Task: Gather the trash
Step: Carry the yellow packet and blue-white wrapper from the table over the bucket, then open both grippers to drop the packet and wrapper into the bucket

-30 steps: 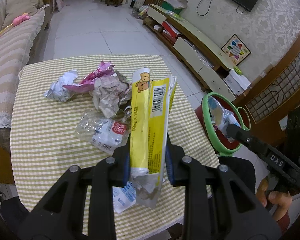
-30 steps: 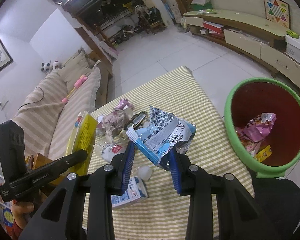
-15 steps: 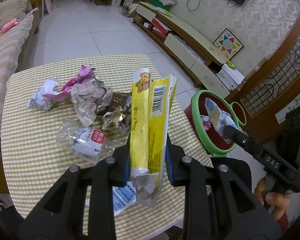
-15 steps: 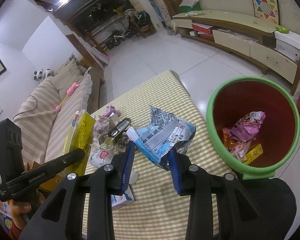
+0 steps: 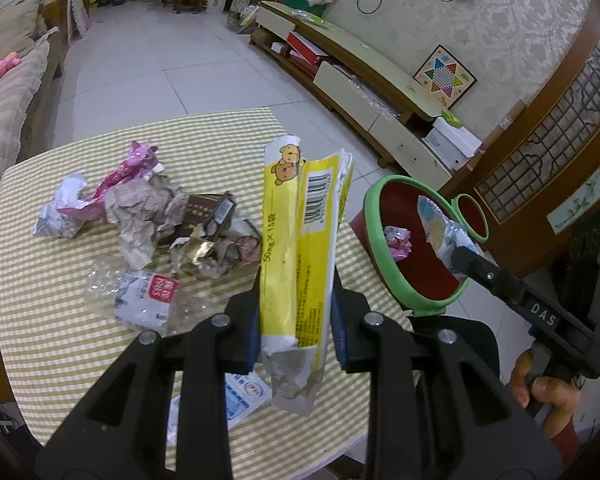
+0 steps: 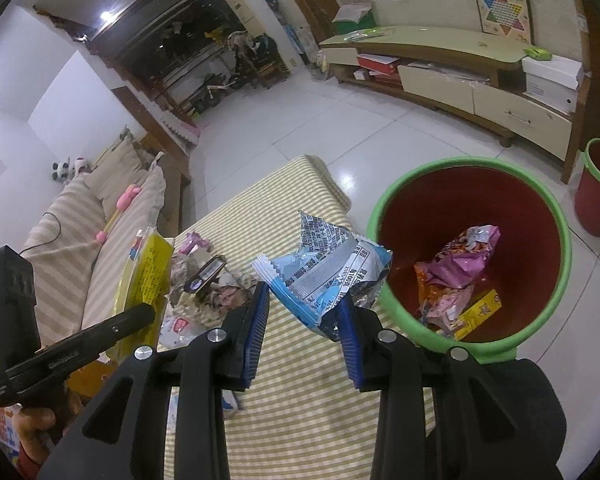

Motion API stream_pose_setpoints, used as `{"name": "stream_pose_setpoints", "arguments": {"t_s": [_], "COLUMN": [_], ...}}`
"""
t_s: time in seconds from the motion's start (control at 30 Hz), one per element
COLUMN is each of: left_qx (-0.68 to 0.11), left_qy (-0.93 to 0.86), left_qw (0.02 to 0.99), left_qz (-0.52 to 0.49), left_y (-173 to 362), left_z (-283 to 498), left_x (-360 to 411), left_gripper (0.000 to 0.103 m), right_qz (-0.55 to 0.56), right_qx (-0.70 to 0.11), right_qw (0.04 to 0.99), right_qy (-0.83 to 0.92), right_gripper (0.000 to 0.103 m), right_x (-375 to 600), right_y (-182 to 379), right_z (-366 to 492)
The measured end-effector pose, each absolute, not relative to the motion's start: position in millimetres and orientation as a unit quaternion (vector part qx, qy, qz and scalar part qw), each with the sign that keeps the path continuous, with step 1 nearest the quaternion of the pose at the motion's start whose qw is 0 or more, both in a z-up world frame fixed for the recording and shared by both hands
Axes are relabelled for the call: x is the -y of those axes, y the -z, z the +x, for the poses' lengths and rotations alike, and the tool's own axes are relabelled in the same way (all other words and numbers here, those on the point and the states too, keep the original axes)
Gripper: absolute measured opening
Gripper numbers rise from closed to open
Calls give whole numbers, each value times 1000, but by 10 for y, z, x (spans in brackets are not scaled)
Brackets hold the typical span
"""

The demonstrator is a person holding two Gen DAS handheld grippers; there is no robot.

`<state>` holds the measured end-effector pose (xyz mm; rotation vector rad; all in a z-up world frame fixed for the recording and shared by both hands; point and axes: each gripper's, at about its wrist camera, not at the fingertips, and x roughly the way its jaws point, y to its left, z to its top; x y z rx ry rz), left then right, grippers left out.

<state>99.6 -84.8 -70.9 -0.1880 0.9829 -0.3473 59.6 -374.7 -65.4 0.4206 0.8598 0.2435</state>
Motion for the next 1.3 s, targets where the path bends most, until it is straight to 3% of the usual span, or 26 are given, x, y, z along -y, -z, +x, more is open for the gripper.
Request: {"name": "stream_pose_setpoints", "arguments": {"t_s": [1.2,1.3], "left_qx": [-518,-512], "left_qy": [273,279], "left_qw": [810,812], "left_qz": [-48,-38], "left_y": [1163,1145], "left_z": [1737,1747], "left_x": [2519,2599], "left_gripper": [27,32], "right_qz": [226,225], "right_qx": [-394,-400], "right_qw": [891,889], "right_qy": [0,-2], "right_gripper": [33,35], "right_x": [5110,5116], "right_y": [841,883], "right_z": [638,693]}}
